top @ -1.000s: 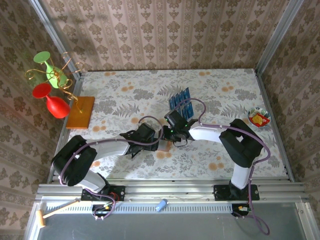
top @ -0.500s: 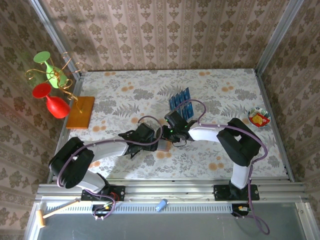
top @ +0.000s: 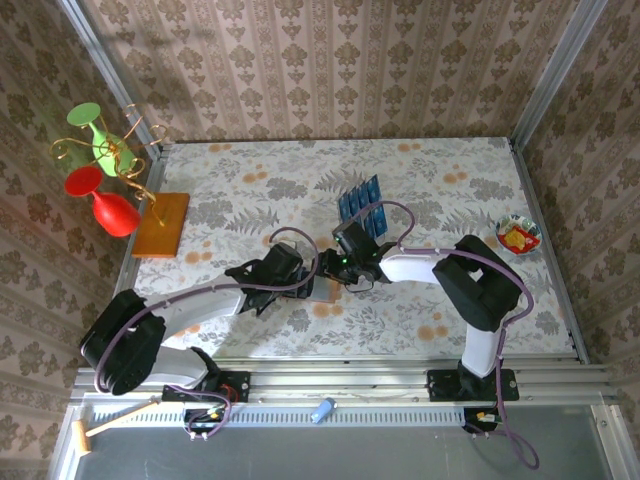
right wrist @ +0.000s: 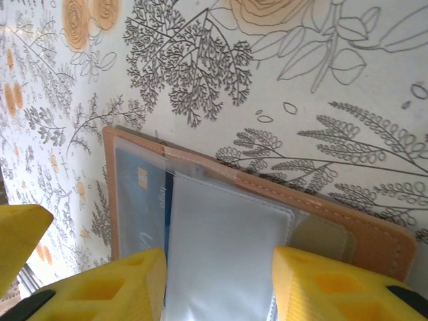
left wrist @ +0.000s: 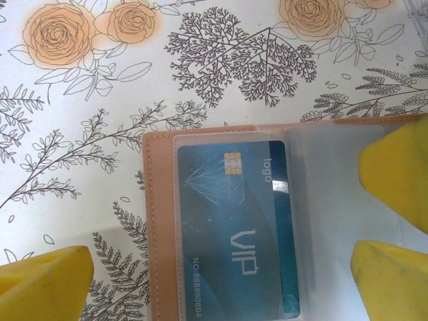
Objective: Put the credit cards into the card holder
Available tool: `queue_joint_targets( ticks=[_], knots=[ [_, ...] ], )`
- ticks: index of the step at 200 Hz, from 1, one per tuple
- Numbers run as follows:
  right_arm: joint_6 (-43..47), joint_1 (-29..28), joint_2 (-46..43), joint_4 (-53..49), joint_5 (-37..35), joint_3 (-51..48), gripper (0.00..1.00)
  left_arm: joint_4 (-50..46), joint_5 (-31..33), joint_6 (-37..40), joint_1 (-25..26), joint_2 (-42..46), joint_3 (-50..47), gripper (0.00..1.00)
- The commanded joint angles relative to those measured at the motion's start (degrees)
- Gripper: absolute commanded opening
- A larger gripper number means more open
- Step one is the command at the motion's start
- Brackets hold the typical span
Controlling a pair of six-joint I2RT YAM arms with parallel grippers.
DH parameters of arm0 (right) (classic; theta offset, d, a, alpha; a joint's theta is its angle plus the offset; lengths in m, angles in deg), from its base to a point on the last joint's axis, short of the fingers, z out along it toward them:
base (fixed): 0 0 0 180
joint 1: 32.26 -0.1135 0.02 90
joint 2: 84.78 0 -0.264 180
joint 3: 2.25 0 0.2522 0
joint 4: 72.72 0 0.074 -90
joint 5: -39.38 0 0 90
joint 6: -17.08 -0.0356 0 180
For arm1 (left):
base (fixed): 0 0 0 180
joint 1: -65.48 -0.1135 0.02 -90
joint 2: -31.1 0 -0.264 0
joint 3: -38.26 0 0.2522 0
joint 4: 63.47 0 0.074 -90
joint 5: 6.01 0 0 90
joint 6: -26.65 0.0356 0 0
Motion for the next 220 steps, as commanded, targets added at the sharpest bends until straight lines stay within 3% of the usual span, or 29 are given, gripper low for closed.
queue_joint_targets(
  ticks=[1,127,220],
  knots=[
    [-1.06,-0.2,1.31,1.27,2.74,-0.71,0.46,-0.09,1.51,-0.66,-0.63,1.4,-0.55,1.0],
    [-2.04,-0.29,2.57,2.16,4.27,0.19,0.45,2.75,0.96,0.17,-1.18,-4.16,-2.87,1.0],
    [-1.74,-0.03,-2.25,0.48,2.48,-1.96,0.47,3.42,1.8,-0.45,-1.14,-6.41,-3.6,1.0]
  ],
)
